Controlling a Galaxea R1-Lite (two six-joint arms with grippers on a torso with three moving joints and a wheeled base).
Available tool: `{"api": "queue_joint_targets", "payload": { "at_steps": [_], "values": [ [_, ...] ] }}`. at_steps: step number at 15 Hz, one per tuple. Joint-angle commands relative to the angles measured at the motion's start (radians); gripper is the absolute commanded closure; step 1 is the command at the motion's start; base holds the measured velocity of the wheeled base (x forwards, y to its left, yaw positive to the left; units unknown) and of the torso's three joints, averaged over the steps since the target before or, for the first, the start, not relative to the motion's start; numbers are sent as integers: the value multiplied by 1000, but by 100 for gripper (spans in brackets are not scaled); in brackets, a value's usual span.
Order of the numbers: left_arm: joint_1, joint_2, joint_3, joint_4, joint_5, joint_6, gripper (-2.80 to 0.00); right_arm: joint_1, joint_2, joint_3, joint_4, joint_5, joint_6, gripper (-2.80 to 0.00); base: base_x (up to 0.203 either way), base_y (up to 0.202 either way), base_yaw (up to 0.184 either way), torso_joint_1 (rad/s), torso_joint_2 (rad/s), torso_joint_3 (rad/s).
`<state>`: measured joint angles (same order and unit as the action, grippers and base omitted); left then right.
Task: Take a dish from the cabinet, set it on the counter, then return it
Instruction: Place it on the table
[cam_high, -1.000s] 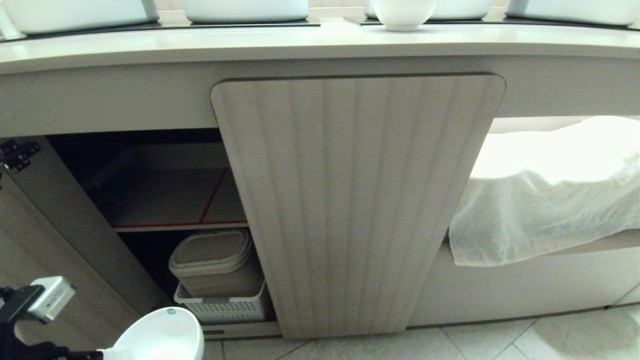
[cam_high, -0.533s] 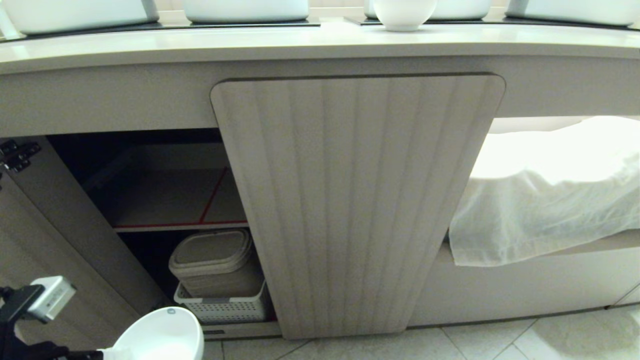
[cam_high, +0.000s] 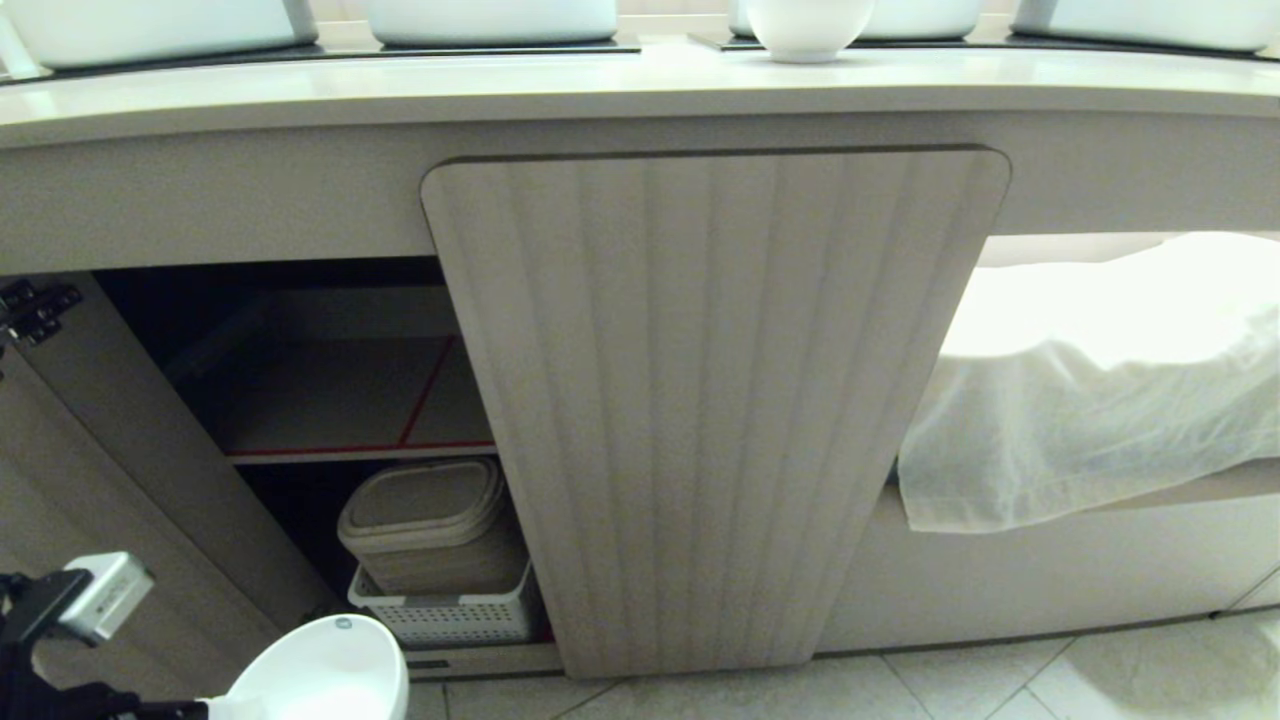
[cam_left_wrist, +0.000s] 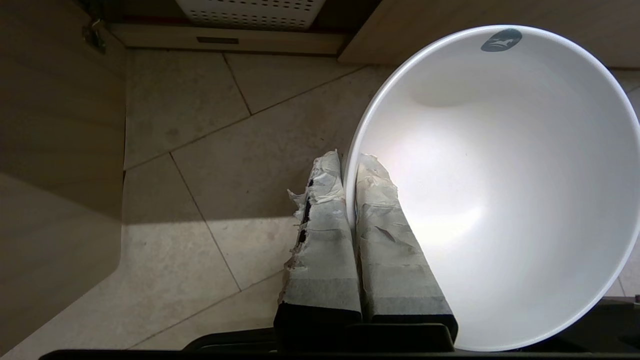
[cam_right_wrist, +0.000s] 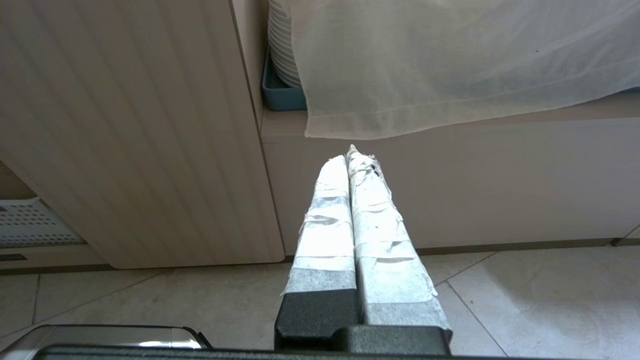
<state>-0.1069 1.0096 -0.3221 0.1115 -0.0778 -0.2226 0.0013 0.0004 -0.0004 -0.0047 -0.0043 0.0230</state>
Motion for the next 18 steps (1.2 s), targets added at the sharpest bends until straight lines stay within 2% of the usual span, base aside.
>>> {"api": "queue_joint_targets", "payload": {
  "at_steps": [1,12,16,18],
  "values": [
    [0,4,0,0,0,-1,0,0,0,0,0,0,0,0,0,0,0,0,0,0],
    [0,14,-9,-1,0,-1,0,0,0,0,0,0,0,0,0,0,0,4,-12,-4],
    [0,12,-9,-1,0,-1,0,0,0,0,0,0,0,0,0,0,0,136,-216,-231],
    [0,12,-9,-1,1,-1,0,0,0,-1,0,0,0,0,0,0,0,117,-599,-262]
  ]
}}
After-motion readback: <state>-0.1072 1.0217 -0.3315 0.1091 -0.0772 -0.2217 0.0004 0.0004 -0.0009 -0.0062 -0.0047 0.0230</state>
